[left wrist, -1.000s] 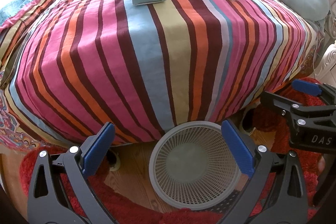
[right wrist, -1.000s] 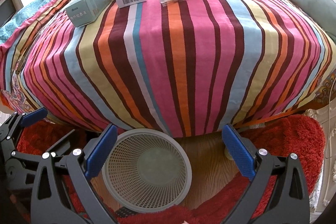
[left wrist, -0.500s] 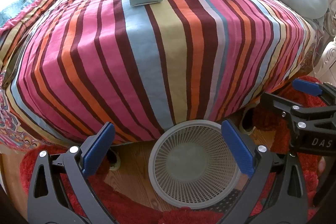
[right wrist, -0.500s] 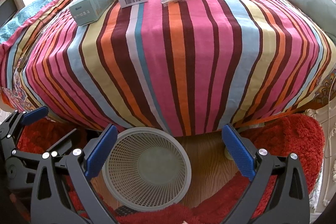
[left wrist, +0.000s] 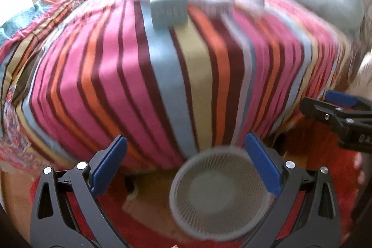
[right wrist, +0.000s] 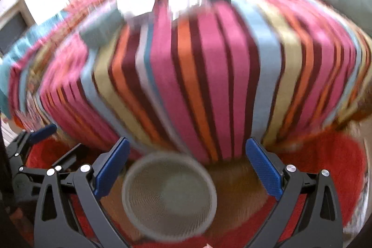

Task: Collect trash
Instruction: 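Grasp the teal mosquito-liquid box with left gripper while right grasps the bread packet, then carry both items over the wastebasket and open both grippers to drop them, then grasp the white printed box with left gripper while right grasps the green vitamin box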

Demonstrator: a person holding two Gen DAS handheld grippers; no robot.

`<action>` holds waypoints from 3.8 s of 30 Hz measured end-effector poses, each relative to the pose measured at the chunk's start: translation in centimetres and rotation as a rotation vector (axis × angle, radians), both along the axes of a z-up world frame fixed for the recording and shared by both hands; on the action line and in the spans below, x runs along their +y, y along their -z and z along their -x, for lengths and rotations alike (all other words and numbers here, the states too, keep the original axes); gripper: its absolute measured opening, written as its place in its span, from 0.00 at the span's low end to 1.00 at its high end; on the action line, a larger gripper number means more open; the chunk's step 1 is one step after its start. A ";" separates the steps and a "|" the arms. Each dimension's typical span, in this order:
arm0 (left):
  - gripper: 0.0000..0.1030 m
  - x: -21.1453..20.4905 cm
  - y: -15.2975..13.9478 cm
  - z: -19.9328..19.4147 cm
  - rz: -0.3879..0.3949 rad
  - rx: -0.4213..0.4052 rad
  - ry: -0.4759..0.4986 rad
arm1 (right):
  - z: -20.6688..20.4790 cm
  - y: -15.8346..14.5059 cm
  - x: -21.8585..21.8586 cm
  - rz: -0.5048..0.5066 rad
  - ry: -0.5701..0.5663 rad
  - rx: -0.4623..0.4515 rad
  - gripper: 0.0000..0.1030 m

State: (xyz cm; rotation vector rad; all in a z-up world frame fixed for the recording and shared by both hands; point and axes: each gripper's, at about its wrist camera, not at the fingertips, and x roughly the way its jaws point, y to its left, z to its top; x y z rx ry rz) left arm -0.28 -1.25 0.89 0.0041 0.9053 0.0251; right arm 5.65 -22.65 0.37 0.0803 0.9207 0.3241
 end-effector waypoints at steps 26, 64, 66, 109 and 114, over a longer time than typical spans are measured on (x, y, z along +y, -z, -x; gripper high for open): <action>0.47 5.4 -1.5 -18.5 0.139 -0.070 -0.094 | -16.3 -1.9 3.0 0.056 -0.261 -0.185 0.53; 0.89 0.4 15.7 0.0 0.216 0.517 0.138 | 1.5 13.8 4.1 0.133 -0.360 0.380 0.77; 0.89 0.2 14.9 0.3 0.200 0.481 0.131 | 1.6 13.2 3.5 0.133 -0.345 0.361 0.77; 0.46 -1.8 -1.7 -20.2 0.077 -0.102 -0.246 | -23.3 -2.1 1.0 0.149 -0.260 -0.115 0.51; 0.46 1.2 -2.5 -17.8 0.208 -0.103 -0.194 | -20.4 -2.8 0.4 0.111 -0.234 -0.138 0.51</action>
